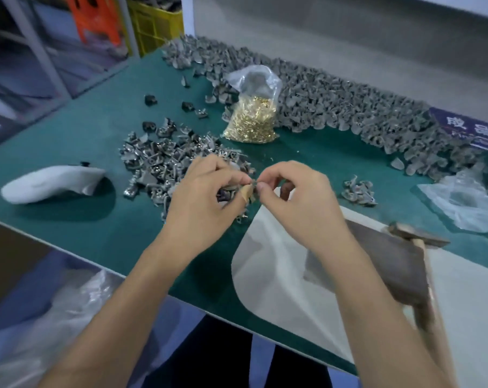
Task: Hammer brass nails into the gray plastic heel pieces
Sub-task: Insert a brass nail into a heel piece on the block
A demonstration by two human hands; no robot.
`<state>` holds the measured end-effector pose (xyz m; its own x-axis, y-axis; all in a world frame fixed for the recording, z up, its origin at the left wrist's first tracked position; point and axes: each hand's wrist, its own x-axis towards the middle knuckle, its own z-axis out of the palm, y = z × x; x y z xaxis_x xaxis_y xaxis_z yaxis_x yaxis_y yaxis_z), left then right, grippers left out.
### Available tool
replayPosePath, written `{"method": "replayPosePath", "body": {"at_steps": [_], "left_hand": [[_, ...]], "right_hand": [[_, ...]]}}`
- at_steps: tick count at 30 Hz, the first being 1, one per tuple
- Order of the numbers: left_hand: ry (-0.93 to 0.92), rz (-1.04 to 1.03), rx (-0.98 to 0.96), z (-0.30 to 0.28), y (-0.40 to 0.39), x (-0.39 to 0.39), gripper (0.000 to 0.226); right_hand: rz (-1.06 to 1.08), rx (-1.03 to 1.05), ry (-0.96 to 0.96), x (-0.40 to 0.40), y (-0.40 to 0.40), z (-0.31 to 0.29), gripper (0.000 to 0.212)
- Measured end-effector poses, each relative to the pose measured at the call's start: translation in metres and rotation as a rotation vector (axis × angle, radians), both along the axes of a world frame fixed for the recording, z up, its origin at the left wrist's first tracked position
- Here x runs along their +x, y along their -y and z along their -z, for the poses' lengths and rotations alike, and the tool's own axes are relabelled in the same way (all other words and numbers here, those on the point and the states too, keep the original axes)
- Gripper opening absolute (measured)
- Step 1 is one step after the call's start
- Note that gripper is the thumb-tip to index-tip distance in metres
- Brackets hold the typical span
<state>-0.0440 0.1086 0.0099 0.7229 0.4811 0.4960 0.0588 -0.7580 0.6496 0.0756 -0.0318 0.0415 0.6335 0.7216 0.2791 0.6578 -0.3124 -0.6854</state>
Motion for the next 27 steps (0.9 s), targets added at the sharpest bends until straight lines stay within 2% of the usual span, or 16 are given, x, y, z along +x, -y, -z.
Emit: {"method": "replayPosePath", "body": {"at_steps": [6,9,15,19,22,27], "left_hand": [[-0.104,-0.217,0.092,0.008,-0.032,-0.011,0.02],[-0.152,-0.213,0.072,0.014,-0.043,-0.016,0.026],[-0.072,-0.186,0.045,0.01,-0.041,-0.019,0.019],[-0.049,-0.075,0.059,0.0,-0.019,-0.005,0.017],[-0.171,0.019,0.173,-0.001,0.005,0.017,0.021],[-0.358,0.257,0.145,0.002,0.047,0.053,0.029]], "right_hand": [[0.024,-0.119,0.076,-0.001,-0.06,0.006,0.008],[0.02,-0.166,0.076,0.0,-0.076,0.011,0.007],[0.049,-0.15,0.075,0.007,-0.068,0.012,0.009],[0.188,-0.076,0.022,0.037,-0.019,0.003,0.013],[0.359,-0.117,0.012,0.057,0.03,0.002,0.018],[0.483,-0.198,-0.035,0.06,0.078,0.011,0.016]]}}
